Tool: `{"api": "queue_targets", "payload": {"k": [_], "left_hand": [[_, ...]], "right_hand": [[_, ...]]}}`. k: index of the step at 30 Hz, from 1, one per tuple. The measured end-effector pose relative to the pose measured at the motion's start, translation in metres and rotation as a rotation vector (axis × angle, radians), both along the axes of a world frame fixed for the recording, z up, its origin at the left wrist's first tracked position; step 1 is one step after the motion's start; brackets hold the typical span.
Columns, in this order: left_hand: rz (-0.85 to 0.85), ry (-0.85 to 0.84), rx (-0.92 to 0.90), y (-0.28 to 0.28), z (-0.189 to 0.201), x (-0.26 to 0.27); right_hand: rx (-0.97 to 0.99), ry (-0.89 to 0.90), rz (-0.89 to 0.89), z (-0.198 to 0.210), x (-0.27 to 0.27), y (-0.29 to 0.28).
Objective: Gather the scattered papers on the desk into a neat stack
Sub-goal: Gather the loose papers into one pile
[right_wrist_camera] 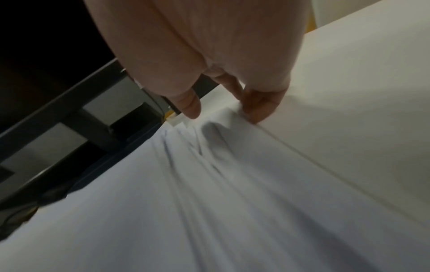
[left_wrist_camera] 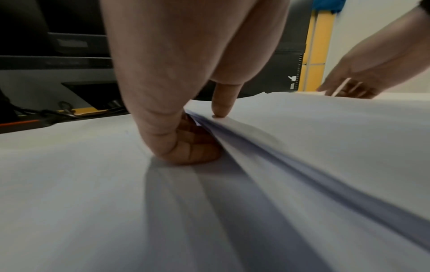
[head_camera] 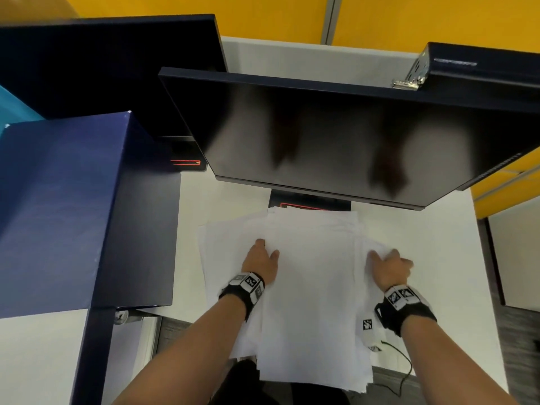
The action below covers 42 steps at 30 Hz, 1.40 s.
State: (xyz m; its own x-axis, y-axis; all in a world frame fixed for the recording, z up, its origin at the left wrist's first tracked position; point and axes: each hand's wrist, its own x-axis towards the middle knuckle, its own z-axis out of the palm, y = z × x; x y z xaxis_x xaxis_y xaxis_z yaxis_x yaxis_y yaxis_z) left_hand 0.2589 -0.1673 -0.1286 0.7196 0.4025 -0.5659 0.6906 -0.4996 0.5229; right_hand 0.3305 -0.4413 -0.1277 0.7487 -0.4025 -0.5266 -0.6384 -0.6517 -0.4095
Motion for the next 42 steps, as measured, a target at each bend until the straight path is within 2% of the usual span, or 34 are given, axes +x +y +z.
{"api": "queue_targets", "payload": {"k": [5,8,10,13,15,19,24,27,31,34,39,42], "left_hand": [[-0.064,-0.003,-0.020,-0.026,0.001,0.013],[-0.077,-0.046,0.004,-0.004,0.000,0.002],[0.016,-0.045,0.170,0.029,-0.003,-0.013],[0.318,0.089,0.325,0.072,-0.001,-0.040],[0.407,0.131,0.284,0.084,-0.001,-0.049],[0.506,0.032,0.012,0.080,-0.007,-0.048],[0.451,-0.148,-0.107,0.057,-0.005,-0.040],[0.510,-0.124,-0.189,0.067,-0.005,-0.041],[0.240,0.037,-0.128,0.076,-0.014,-0.052],[0.146,-0.009,-0.095,0.057,-0.011,-0.051],[0.160,-0.092,-0.256,0.026,0.003,-0.032],[0.190,-0.119,-0.221,0.044,0.002,-0.025]], "right_hand": [[0.164,-0.018,0.173,-0.011,0.009,0.030],[0.152,-0.054,0.100,-0.012,0.004,0.011],[0.132,-0.056,0.011,-0.013,-0.004,-0.015],[0.134,-0.045,-0.013,-0.015,-0.023,-0.041],[0.139,-0.037,0.055,-0.014,-0.036,-0.037],[0.154,-0.052,0.233,-0.018,-0.052,-0.006],[0.213,-0.016,0.253,-0.016,-0.058,0.019],[0.193,-0.064,0.163,-0.015,-0.059,0.004],[0.114,-0.003,0.160,-0.016,-0.060,-0.006],[0.117,0.025,0.263,-0.016,-0.060,0.020],[0.262,0.006,0.390,-0.014,-0.052,0.056],[0.274,-0.042,0.288,-0.004,-0.041,0.045]]}}
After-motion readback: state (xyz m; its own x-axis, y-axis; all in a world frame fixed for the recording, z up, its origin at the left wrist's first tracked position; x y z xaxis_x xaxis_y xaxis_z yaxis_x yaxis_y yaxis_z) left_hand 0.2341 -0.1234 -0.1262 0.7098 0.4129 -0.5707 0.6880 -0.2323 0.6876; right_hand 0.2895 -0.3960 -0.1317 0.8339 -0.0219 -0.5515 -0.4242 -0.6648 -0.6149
